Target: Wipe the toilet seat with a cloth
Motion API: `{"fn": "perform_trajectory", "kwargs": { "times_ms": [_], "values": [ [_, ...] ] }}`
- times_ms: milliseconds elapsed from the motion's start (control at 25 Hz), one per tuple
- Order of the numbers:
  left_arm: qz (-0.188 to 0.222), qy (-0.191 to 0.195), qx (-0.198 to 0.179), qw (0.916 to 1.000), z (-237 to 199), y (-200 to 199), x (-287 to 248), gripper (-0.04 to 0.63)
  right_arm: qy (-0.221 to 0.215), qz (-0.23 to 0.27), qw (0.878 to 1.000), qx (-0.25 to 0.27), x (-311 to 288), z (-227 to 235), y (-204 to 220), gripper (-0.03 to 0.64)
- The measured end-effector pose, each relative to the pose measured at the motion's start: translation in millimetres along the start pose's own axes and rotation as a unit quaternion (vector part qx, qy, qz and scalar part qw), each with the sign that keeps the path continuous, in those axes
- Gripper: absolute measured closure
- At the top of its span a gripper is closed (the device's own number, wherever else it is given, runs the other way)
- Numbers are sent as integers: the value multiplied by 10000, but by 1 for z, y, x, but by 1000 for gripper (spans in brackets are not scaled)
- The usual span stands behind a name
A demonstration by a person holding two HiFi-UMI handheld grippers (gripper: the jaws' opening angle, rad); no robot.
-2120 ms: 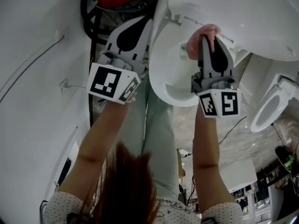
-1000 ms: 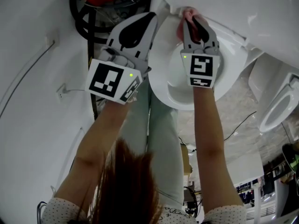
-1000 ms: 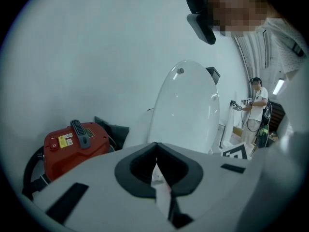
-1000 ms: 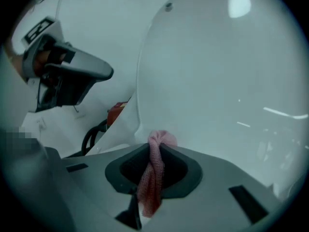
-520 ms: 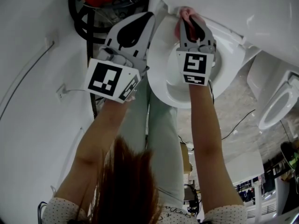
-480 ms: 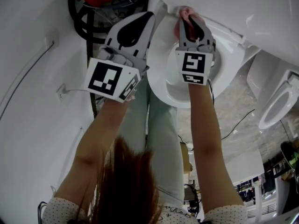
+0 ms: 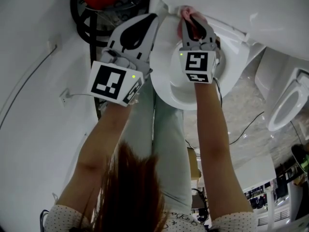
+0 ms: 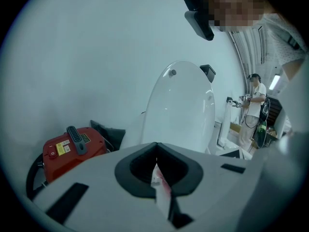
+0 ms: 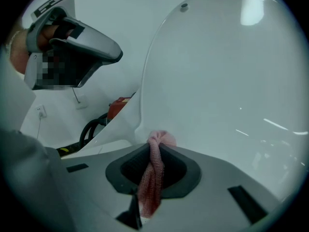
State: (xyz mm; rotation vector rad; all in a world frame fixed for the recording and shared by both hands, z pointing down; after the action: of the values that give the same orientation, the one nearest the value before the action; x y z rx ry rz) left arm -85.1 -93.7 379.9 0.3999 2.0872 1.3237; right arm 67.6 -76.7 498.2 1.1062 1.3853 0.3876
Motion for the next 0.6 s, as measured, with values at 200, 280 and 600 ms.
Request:
{"fn": "perform_trajectory", "kwargs": {
  "times_ms": [200,280,600],
  "values": [
    [7,17,17,10000,5,2,-2,594,-98,-14,9999,93,2,4,2,554],
    [2,26,32,10000,7,4,-3,595,-106,-18,9999,102,2,7,4,554],
    [10,107,27,9999,13,6,-8,595,-38,14,10000,44,10,18,12,554]
  ]
}}
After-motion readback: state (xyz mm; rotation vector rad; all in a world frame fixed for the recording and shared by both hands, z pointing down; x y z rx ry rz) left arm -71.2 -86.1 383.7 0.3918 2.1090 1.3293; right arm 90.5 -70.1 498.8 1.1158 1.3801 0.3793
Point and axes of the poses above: the fingertips, and each gripper's own axes: x backward along the fingers, z to its right, y out of its underside, the point moved 8 cm from there along x, backward along the fingers, and after that the axes turned 8 degrees about y, right-handed, at the moved point
